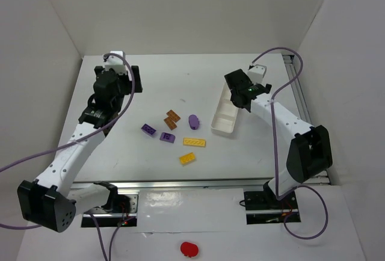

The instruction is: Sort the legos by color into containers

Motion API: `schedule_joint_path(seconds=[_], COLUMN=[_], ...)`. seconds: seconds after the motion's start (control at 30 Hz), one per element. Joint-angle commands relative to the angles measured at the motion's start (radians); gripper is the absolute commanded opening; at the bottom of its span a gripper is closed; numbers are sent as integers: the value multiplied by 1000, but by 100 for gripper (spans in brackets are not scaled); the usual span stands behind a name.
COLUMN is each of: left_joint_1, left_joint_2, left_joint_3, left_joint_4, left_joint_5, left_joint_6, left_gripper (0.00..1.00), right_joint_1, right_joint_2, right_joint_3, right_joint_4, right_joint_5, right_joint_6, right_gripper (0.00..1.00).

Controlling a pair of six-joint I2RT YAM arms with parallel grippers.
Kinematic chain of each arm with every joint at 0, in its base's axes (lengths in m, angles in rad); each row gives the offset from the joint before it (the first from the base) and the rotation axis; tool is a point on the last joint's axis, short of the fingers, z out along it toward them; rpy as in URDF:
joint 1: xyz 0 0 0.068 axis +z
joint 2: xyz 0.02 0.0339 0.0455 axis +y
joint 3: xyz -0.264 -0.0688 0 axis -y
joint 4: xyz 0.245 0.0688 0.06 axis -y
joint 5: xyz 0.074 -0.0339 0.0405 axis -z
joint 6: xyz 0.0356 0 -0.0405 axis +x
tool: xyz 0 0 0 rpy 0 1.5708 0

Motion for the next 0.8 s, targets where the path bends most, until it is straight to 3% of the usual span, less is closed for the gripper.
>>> schedule_joint_path(seconds=[0.0, 0.1, 0.2, 0.27, 0.33, 0.4, 0.63, 0.77], left_joint_1=[-5, -5, -5, -5, -5, -5, -16, -16], left_joint_2=[55, 55, 73, 87, 137, 180, 320, 320], left_joint_3=[14, 14, 62, 88, 143, 209, 388, 399], left_joint_4=[-201, -214, -203, -250, -306, -351, -522, -542], left_joint_5=[-153, -235, -84, -83, -144, -93, -91, -57], left_joint_6=[-70, -131, -67, -106, -238, -199, -257, -260], left_gripper=[100, 100, 100, 100, 100, 100, 100, 100], right_joint_1=[13, 22, 34, 66, 99, 158, 267, 289], right_joint_2=[-12, -23, -23, -14, -3, 11, 207, 322], right_joint_3=[20, 9, 20, 42, 55, 80, 173, 238], right_joint_4=[-12, 11, 46, 79, 134, 174, 226, 237], right_joint_5=[26, 26, 4, -52, -92, -181, -426, -508], right_joint_6=[27, -10, -59, -105, -186, -265, -356, -383], right_gripper=[100, 100, 100, 100, 100, 100, 97, 94])
